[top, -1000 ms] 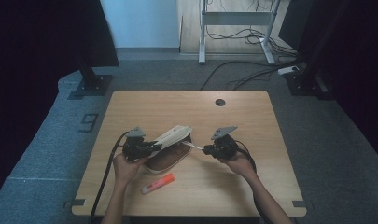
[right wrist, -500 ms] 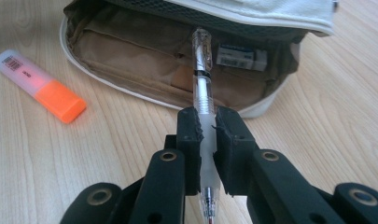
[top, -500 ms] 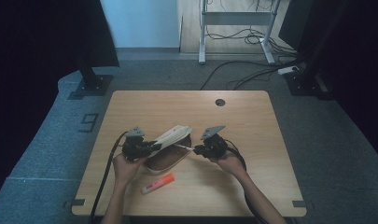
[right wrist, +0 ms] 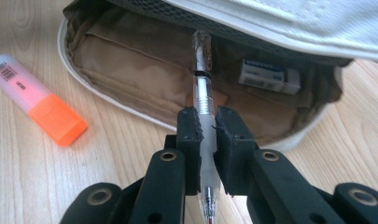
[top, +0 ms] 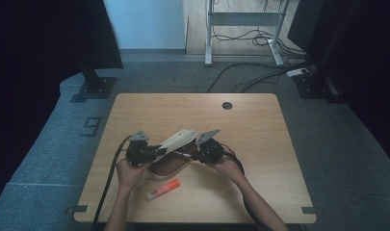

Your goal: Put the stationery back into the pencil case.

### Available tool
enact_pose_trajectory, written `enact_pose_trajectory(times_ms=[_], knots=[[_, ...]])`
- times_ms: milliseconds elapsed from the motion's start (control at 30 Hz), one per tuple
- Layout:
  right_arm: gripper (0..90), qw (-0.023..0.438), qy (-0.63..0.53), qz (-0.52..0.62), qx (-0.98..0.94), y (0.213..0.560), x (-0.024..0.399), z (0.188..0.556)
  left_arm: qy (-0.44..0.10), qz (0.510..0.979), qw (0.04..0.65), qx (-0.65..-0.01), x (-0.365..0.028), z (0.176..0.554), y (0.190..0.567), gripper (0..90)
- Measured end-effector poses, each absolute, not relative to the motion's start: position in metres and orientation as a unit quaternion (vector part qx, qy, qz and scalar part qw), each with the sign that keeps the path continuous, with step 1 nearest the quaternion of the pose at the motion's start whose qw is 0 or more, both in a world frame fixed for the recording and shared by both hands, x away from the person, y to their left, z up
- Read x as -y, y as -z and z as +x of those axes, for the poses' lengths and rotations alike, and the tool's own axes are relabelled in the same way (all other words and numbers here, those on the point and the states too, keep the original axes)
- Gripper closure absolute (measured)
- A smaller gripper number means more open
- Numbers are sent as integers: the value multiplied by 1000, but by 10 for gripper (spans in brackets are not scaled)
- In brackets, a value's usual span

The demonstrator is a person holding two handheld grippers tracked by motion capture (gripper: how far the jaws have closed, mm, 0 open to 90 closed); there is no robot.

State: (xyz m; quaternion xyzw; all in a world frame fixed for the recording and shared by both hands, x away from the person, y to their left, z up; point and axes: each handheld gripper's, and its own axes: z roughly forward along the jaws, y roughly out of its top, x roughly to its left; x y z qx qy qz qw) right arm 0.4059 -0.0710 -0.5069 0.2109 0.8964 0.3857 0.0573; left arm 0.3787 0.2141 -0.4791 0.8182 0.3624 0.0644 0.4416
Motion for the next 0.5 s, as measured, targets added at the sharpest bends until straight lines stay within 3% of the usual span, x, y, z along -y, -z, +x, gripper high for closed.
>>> enact_pose_trajectory(times_ms=[500], knots=[[785,52,-382,186,-904,511,37,413,-64,819,442,-362,-213,379,479,758]])
